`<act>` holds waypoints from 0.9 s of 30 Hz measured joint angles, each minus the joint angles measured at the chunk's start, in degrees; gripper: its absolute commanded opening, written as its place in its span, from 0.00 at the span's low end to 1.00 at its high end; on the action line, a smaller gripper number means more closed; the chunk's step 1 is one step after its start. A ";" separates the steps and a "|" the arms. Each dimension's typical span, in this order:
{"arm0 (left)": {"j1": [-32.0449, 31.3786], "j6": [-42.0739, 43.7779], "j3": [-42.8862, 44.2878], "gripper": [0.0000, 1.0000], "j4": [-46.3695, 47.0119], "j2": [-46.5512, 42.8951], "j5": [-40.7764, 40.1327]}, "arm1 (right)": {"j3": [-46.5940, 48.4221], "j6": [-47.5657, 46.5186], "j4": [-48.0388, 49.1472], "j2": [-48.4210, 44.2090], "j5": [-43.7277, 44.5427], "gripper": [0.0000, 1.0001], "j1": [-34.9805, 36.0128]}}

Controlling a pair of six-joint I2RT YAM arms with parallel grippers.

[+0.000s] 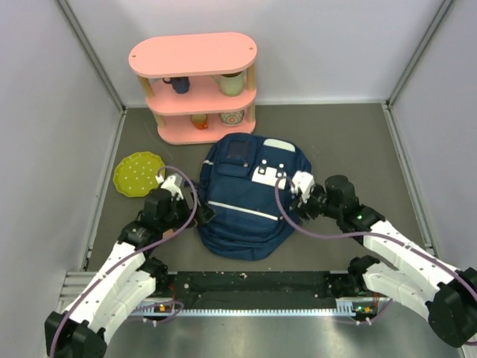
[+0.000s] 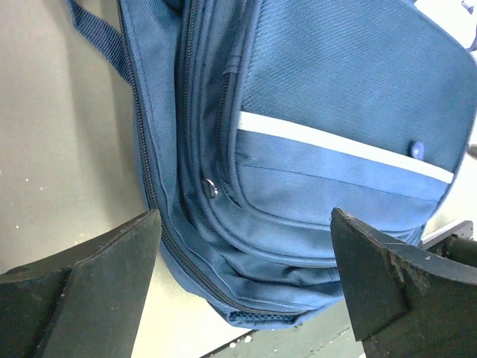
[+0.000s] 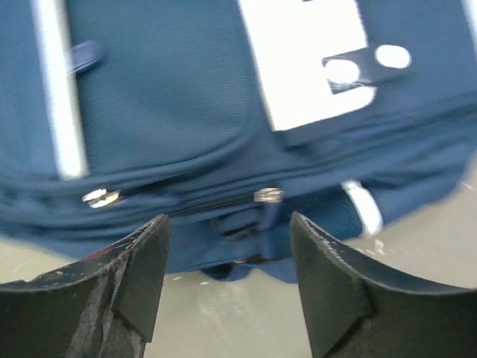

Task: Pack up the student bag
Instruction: Adjust the student bag at the center of the board.

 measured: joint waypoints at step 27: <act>-15.13 -25.11 -10.84 0.96 -4.76 -16.31 -7.80 | 31.45 63.69 14.01 49.27 -4.72 0.69 -26.32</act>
